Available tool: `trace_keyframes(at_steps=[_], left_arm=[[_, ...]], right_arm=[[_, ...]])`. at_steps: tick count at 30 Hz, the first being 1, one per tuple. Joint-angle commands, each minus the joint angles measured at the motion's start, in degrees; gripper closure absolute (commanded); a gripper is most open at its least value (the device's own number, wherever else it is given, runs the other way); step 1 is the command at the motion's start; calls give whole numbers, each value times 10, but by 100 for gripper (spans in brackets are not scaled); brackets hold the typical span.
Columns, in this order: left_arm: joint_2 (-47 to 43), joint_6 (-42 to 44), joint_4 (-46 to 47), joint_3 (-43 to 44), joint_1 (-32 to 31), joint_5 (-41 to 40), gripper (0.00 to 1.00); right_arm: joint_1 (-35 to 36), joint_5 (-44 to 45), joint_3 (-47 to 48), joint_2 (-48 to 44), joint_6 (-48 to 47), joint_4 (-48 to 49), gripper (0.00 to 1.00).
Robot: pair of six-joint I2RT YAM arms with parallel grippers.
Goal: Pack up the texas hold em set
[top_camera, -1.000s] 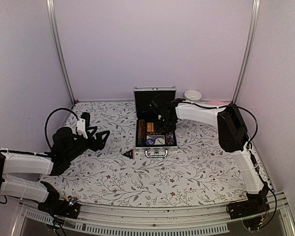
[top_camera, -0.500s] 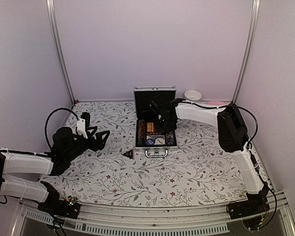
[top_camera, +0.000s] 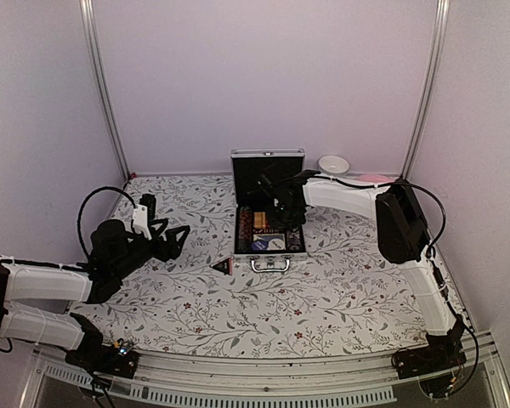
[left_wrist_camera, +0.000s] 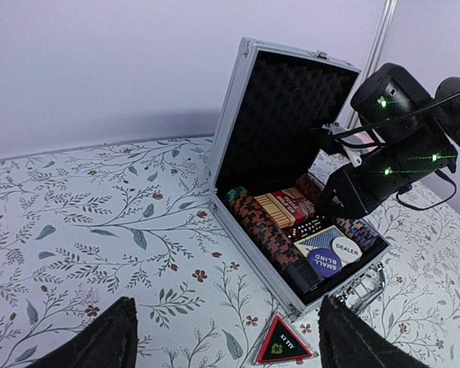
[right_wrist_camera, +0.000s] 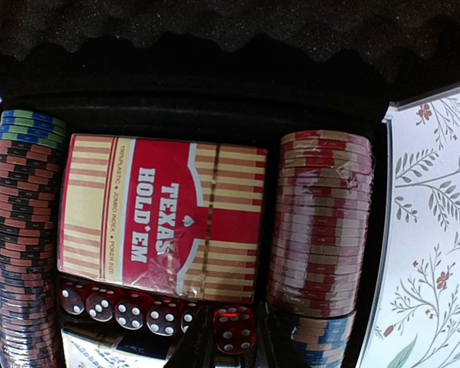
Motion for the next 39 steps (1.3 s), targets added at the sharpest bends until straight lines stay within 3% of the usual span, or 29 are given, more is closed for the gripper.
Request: trace_keyframes(at_steps=[1,13,22,32,36,39], left_arm=[[5,2,5,-1,8,1,19],[2,1,5,-2,8,0,19],[-18,4,7,-12,8,-15,19],[-2,-30,4,-6,17,6,14],[-7,-76,-65,16,17,16,16],[-17,-141,-183,46,6,0,20]], right_arm=[[-5,45,7,-28,1,-40,80],[-5,39,10,-29,-1,-34,80],[-5,-22,2,-104,-28,20,74],[0,-117,-173,-258,-56,125,57],[1,-96,-222,-296,-54,132,50],[0,-75,-252,-316,-52,140,46]])
